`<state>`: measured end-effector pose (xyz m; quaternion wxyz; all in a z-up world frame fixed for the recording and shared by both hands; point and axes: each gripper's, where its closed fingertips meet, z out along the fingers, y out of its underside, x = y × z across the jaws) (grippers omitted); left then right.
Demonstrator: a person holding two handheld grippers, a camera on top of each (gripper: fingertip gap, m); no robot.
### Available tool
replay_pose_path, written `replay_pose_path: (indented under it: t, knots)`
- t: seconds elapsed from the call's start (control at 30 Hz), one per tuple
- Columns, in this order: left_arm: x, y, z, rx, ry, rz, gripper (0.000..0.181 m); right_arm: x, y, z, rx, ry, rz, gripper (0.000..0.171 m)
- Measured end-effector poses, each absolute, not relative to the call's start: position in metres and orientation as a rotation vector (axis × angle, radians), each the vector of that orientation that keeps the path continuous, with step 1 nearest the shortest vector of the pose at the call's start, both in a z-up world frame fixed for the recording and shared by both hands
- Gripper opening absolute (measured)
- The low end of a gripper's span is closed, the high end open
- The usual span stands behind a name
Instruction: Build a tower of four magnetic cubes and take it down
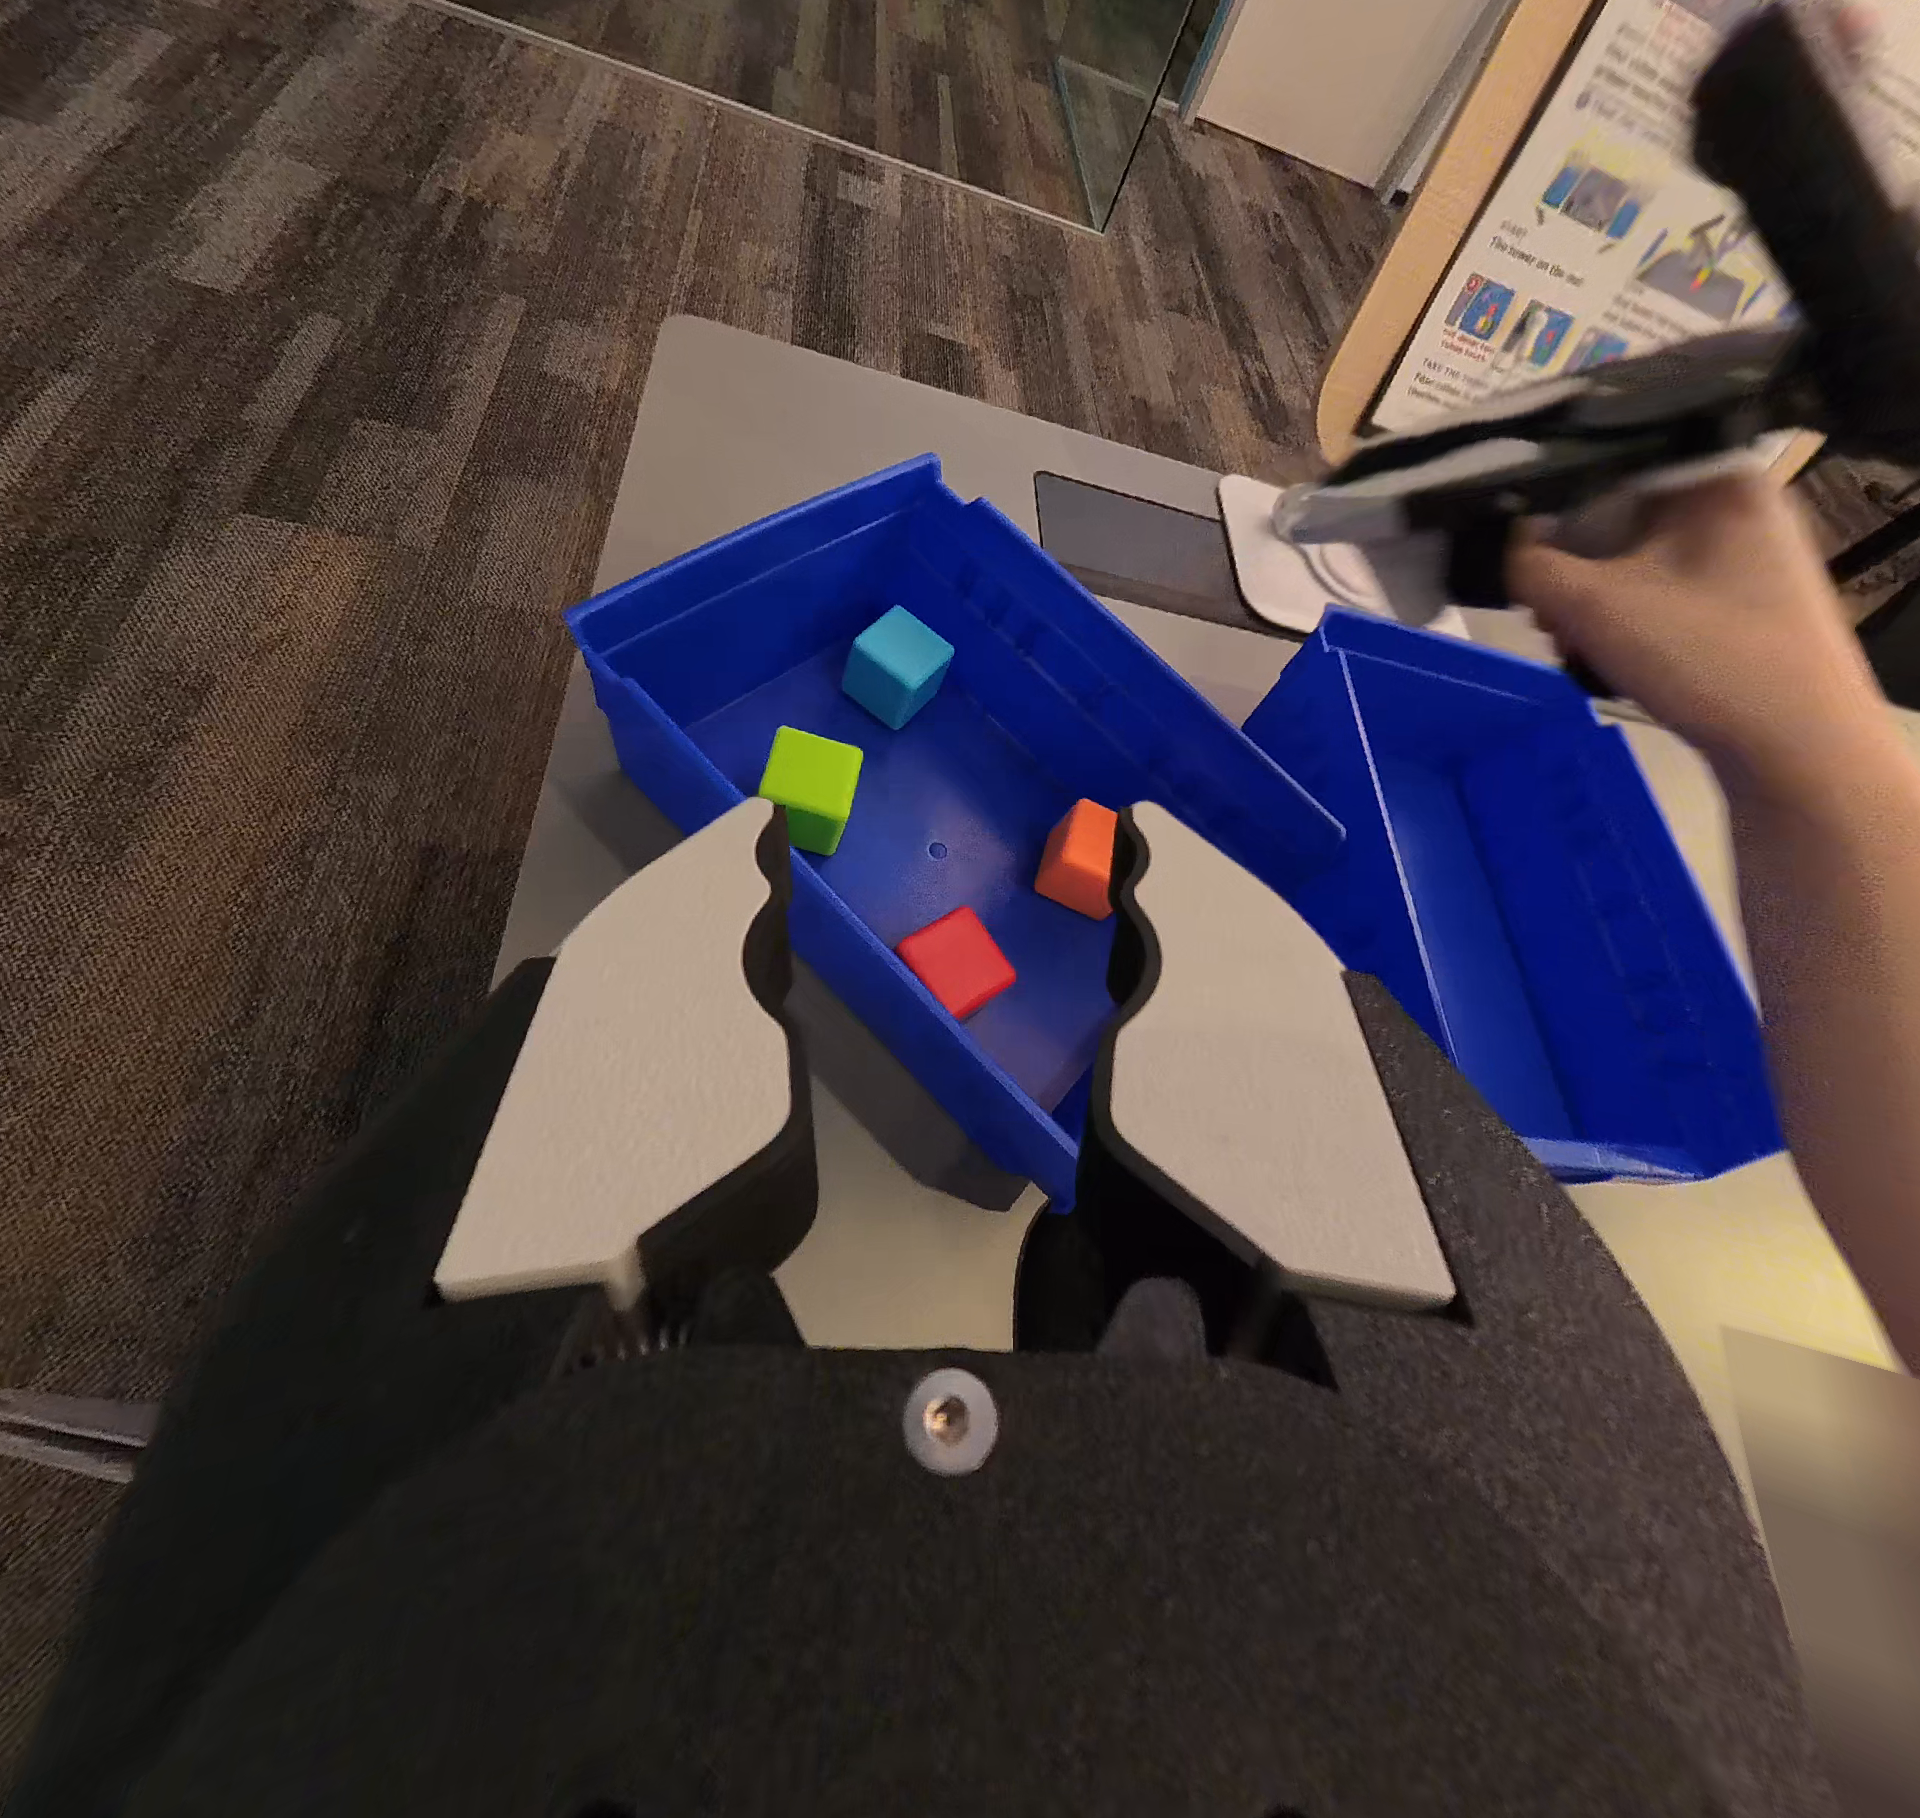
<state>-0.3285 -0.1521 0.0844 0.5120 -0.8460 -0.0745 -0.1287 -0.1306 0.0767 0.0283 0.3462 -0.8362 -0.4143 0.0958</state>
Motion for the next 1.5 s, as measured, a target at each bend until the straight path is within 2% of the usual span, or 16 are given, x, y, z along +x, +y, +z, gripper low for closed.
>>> replay_pose_path:
  t: [0.1,0.2,0.4,0.43,0.47,0.5,0.6,0.83,0.93,1.1,1.27,1.5]
  knots:
    - [-0.332,-0.153,0.086,-2.016,-0.209,-0.324,0.058,-0.011,0.085,0.036,-2.23,-0.861,-0.04,0.071]
    - [-0.329,-0.15,0.088,-2.012,-0.209,-0.325,0.058,0.085,0.068,0.008,-2.392,-0.679,-0.134,0.08]
    - [-0.301,-0.131,0.089,-2.056,-0.13,-0.306,0.058,0.138,0.011,-0.087,-2.728,-0.623,0.09,0.082]
    - [-0.295,-0.128,0.088,-2.075,-0.107,-0.288,0.058,0.145,0.008,-0.099,-2.777,-0.62,0.089,0.077]
    - [-0.289,-0.125,0.087,-2.091,-0.085,-0.268,0.058,0.144,0.005,-0.107,-2.813,-0.628,0.15,0.062]
    - [-0.283,-0.122,0.087,-2.103,-0.064,-0.249,0.058,0.136,0.0,-0.112,-2.846,-0.647,0.287,0.03]
    - [-0.272,-0.116,0.091,-2.117,-0.035,-0.141,0.06,0.145,0.0,-0.122,-2.955,-0.651,0.329,0.011]
    - [-0.26,-0.113,0.097,-2.116,-0.03,-0.003,0.059,0.201,0.028,-0.123,-2.98,-0.619,0.4,0.006]
    - [-0.268,-0.115,0.1,-2.098,-0.08,0.022,0.059,0.26,0.04,-0.124,-2.984,-0.571,0.284,0.007]
    - [-0.274,-0.116,0.102,-2.081,-0.121,0.01,0.058,0.355,0.044,-0.124,-2.966,-0.412,0.387,0.006]
    - [-0.274,-0.11,0.097,-2.1,-0.132,0.014,0.059,0.446,0.043,-0.125,-2.945,-0.207,0.297,0.007]
    - [-0.277,-0.104,0.089,-2.133,-0.152,0.042,0.059,0.496,0.037,-0.126,-2.885,-0.069,0.34,0.007]
